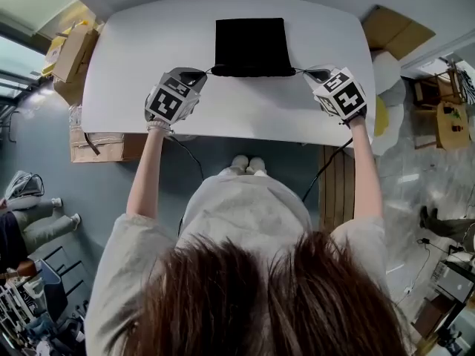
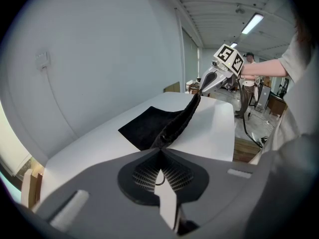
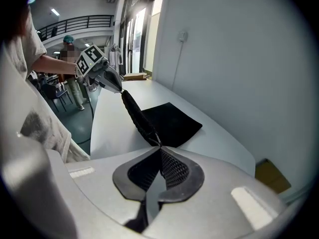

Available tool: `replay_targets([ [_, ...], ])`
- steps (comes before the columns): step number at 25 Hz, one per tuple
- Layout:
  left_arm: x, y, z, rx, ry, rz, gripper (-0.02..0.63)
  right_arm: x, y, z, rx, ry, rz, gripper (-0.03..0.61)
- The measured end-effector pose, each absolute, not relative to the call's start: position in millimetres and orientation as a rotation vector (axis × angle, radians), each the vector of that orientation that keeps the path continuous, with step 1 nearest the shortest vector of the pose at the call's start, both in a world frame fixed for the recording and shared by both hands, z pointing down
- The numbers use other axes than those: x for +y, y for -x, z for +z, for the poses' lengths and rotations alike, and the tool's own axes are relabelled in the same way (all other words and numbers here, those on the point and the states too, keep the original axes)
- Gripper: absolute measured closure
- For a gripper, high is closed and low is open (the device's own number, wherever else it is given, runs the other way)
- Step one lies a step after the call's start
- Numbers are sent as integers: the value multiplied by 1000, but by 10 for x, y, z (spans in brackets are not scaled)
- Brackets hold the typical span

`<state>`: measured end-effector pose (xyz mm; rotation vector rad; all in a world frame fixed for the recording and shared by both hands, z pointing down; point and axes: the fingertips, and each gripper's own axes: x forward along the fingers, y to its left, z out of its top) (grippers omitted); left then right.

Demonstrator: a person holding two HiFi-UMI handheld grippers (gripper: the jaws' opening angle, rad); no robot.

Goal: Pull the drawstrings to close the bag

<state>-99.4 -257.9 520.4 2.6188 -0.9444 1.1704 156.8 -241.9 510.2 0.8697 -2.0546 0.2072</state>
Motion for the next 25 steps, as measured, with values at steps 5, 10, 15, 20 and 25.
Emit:
replay_targets([
  [5,-2677,952,5016,-994,-2644,1120,614,-2516,-1627,4903,-2073,-910,174,566],
  [10,-2781,927,4843,-1042,-2671,1085,614,-2618,-1664,4742,-2098,-949,144,566],
  [15,-2884,917,4660,-1098,-2696,1050,614,-2701,-1701,4586,-2128,-971,135,568],
  [20,-2973,916,4510,-1145,-2720,1017,614,-2801,-1719,4446,-2145,-988,113,566],
  [25,-3068,931,4344,-1198,-2738,964,614,-2885,-1696,4297,-2158,-1004,76,568],
])
